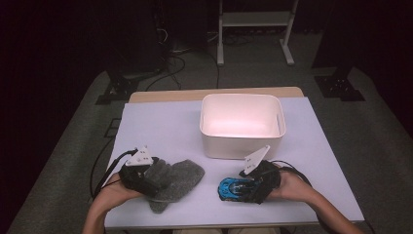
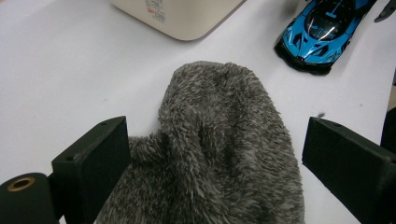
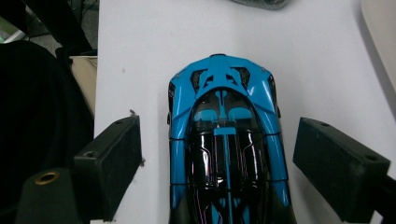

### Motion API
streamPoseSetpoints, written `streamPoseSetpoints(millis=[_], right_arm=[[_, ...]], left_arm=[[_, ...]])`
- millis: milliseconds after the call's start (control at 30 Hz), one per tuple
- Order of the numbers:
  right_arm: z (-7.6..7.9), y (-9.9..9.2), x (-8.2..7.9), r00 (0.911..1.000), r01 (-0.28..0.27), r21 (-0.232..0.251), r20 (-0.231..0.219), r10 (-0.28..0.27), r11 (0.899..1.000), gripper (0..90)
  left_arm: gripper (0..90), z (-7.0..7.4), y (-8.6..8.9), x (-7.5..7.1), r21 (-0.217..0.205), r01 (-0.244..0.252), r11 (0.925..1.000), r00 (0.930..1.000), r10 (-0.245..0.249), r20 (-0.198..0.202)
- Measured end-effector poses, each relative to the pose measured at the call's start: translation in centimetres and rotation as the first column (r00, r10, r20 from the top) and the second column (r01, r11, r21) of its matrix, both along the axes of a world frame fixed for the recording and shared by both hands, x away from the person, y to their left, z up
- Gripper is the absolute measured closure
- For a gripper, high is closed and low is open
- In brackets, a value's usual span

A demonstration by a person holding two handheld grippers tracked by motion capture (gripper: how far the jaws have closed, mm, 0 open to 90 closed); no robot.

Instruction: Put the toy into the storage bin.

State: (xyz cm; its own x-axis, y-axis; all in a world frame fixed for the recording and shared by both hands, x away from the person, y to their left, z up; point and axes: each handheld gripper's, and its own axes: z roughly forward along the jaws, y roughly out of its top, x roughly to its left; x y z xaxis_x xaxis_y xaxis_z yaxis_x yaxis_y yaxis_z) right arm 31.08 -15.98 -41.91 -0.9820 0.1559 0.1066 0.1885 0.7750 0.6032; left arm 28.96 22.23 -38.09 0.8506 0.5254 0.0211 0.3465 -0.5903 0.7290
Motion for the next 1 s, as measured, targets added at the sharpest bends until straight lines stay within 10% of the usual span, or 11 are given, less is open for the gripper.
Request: streamPoseSetpoints(millis=[1000], right_arm=[[-2.5, 0.2, -0.5, 0.9989, 0.020, -0.036, 0.043, -0.019, 0.999, 13.7]], left_arm=[[7.0, 0.0, 0.1, -0.1, -0.001, 0.009, 1.0000, 1.0000, -0.009, 0.000]])
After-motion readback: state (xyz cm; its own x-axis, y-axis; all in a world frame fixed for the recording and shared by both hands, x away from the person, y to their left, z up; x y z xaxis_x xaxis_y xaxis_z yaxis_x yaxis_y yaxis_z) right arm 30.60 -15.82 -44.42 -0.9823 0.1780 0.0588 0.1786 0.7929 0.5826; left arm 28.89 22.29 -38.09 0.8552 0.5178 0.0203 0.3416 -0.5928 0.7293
